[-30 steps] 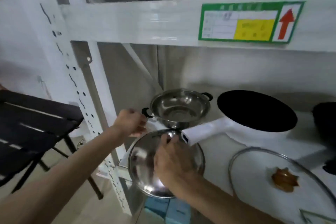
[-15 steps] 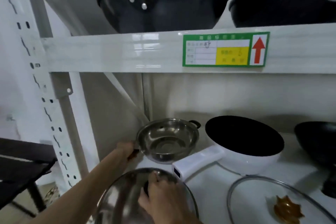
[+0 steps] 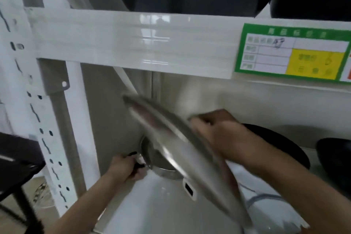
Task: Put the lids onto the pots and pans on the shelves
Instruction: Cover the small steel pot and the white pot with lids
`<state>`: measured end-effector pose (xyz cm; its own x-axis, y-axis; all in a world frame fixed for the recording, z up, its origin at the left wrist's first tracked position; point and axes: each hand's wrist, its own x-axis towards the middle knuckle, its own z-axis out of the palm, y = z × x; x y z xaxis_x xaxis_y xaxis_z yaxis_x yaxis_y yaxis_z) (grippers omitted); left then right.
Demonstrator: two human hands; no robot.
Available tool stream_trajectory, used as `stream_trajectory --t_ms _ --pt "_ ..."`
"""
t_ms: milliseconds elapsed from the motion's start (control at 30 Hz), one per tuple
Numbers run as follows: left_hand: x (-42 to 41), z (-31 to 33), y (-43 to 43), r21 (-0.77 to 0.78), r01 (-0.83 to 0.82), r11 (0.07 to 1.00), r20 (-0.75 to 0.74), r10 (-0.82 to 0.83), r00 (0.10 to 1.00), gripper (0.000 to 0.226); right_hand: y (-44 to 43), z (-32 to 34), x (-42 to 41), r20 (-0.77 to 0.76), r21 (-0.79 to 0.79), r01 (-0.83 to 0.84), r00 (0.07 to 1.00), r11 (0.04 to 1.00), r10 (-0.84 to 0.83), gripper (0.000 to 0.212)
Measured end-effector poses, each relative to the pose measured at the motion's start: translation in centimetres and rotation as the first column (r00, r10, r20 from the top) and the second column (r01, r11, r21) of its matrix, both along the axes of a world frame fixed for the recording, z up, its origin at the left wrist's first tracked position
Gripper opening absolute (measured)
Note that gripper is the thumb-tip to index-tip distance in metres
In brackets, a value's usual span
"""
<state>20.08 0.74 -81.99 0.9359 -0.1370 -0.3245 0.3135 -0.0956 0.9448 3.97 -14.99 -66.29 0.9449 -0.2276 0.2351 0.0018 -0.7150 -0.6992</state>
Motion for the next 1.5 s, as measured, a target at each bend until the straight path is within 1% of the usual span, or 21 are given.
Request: stream_trajectory --t_ms 67,100,167,200,267,333,400,467,533,700,867,967,1033,1133,1233,1333,1400,1500 --pt "-0.9 -0.3 0.0 -0.008 0.037 0.999 0.029 -0.036 0.999 0.026 -1.7 0.2 3.3 0.059 0.131 0.027 0.998 0.991 -0.035 0.045" --pt "-1.6 -0.3 0.0 -0.01 0.028 1.0 0.04 -0.028 0.999 0.025 -2.3 0.3 4.9 0.101 0.156 0.055 0.992 0.986 -0.071 0.044" --pt "-2.0 -0.6 0.6 -0.035 -0.009 0.999 0.068 0.011 0.998 0.03 -3.5 -0.8 8.4 0.18 0.102 0.134 0.972 0.986 -0.151 0.046" --pt "-2.1 -1.1 0.8 -0.04 0.007 0.999 0.073 -0.004 0.997 0.032 -3.9 -1.7 10.2 0.198 0.032 0.176 0.964 0.984 -0.179 0.044" --pt "-2.7 -0.9 1.0 -0.045 0.013 0.999 0.086 -0.009 0.996 0.031 -4.1 -3.5 12.8 0.154 -0.125 0.247 0.962 0.961 -0.227 0.037" --pt "-2.9 -1.1 1.0 -0.081 0.0 0.997 0.091 0.007 0.996 0.029 -3.9 -5.4 14.3 0.04 -0.252 0.235 0.972 0.939 -0.232 0.031" --pt "-3.0 -1.0 0.8 -0.101 -0.031 0.994 0.085 0.04 0.996 0.029 -3.4 -6.8 14.7 -0.068 -0.329 0.199 0.97 0.923 -0.233 0.032" --pt "-3.0 -1.1 0.7 -0.107 -0.047 0.993 0.09 0.057 0.994 0.029 -3.2 -8.0 14.9 -0.111 -0.393 0.163 0.969 0.905 -0.222 0.027" --pt "-2.9 -1.0 0.6 -0.106 -0.066 0.992 0.096 0.076 0.992 0.029 -3.2 -8.7 14.9 -0.136 -0.421 0.131 0.969 0.898 -0.206 0.023" --pt "-2.1 -1.6 0.5 -0.036 -0.084 0.996 0.138 0.089 0.986 0.029 -3.0 -9.3 14.4 -0.131 -0.442 0.085 0.979 0.893 -0.158 0.024" --pt "-1.4 -2.3 0.3 0.002 -0.104 0.995 0.178 0.102 0.979 0.031 -2.8 -10.0 13.9 -0.115 -0.405 0.072 0.985 0.912 -0.129 0.022" --pt "-1.1 -2.6 0.3 0.008 -0.11 0.994 0.178 0.107 0.978 0.027 -3.0 -9.9 13.7 -0.118 -0.397 0.048 0.988 0.917 -0.103 0.025" --pt "-0.9 -2.8 0.3 0.017 -0.118 0.993 0.176 0.113 0.978 0.034 -3.1 -9.9 13.4 -0.118 -0.377 0.027 0.99 0.926 -0.077 0.026" --pt "-0.8 -2.7 0.3 0.038 -0.128 0.991 0.182 0.119 0.976 0.035 -3.2 -9.8 13.2 -0.12 -0.351 0.024 0.99 0.936 -0.07 0.019" --pt "-1.0 -2.5 0.1 0.041 -0.135 0.99 0.182 0.125 0.975 0.032 -3.0 -9.4 13.1 -0.119 -0.333 0.031 0.99 0.942 -0.074 0.025" --pt "-1.1 -2.4 0.1 0.042 -0.146 0.988 0.175 0.136 0.975 0.03 -2.8 -9.3 12.9 -0.114 -0.35 0.026 0.991 0.936 -0.071 0.019" --pt "-0.9 -2.4 0.0 0.039 -0.165 0.986 0.169 0.156 0.973 0.03 -2.8 -9.2 12.9 -0.12 -0.358 0.02 0.99 0.933 -0.068 0.011" --pt "-0.6 -2.4 -0.3 0.023 -0.185 0.982 0.157 0.18 0.971 0.028 -2.9 -9.4 13.2 -0.108 -0.346 0.054 0.99 0.937 -0.096 0.024"
